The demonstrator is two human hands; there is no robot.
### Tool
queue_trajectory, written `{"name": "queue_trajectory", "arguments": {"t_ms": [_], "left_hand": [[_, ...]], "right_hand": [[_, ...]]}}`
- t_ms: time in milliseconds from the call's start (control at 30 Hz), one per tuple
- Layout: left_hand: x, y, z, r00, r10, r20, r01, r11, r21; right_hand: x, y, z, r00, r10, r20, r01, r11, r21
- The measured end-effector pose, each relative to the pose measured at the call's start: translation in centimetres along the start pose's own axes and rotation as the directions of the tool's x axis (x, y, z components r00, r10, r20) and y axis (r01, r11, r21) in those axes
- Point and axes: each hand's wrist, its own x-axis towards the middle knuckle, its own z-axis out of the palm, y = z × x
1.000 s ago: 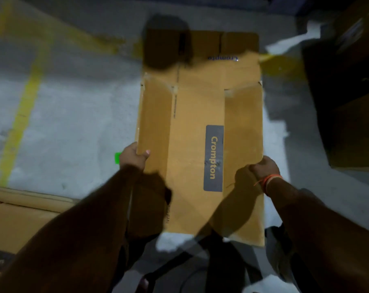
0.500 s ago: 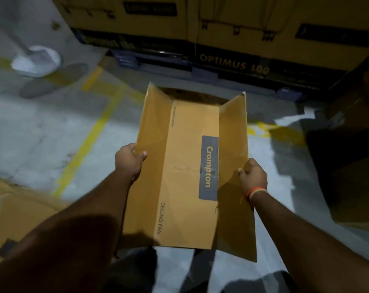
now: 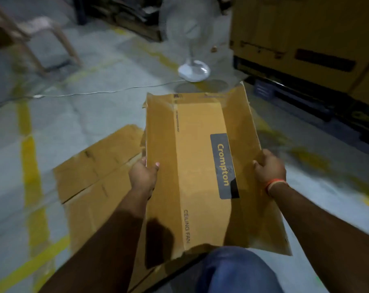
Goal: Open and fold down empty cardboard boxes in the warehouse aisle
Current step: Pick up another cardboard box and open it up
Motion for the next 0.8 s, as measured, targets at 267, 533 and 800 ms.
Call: {"name": "queue_trajectory", "arguments": {"t_ms": [267, 533, 800], "left_hand": [[0.1, -8.0, -14.1, 0.967, -0.081, -0.243, 0.115, 0.985, 0.130], [0.6, -13.8, -17.4, 0.902, -0.253, -0.351, 0.375, 0.862, 0.342], [1.4, -13.3, -13.7, 0.993, -0.117, -0.001, 0.105, 0.886, 0.452]], "right_hand": [[-4.7, -10.9, 10.4, 0.978, -0.179, 0.111, 0.182, 0.983, -0.013], [-6.8, -14.1, 17.7, 0.904, -0.122, 0.409, 0.214, 0.959, -0.188], [-6.5, -11.8, 17.2, 0.826, -0.143, 0.546, 0.281, 0.943, -0.178]]}}
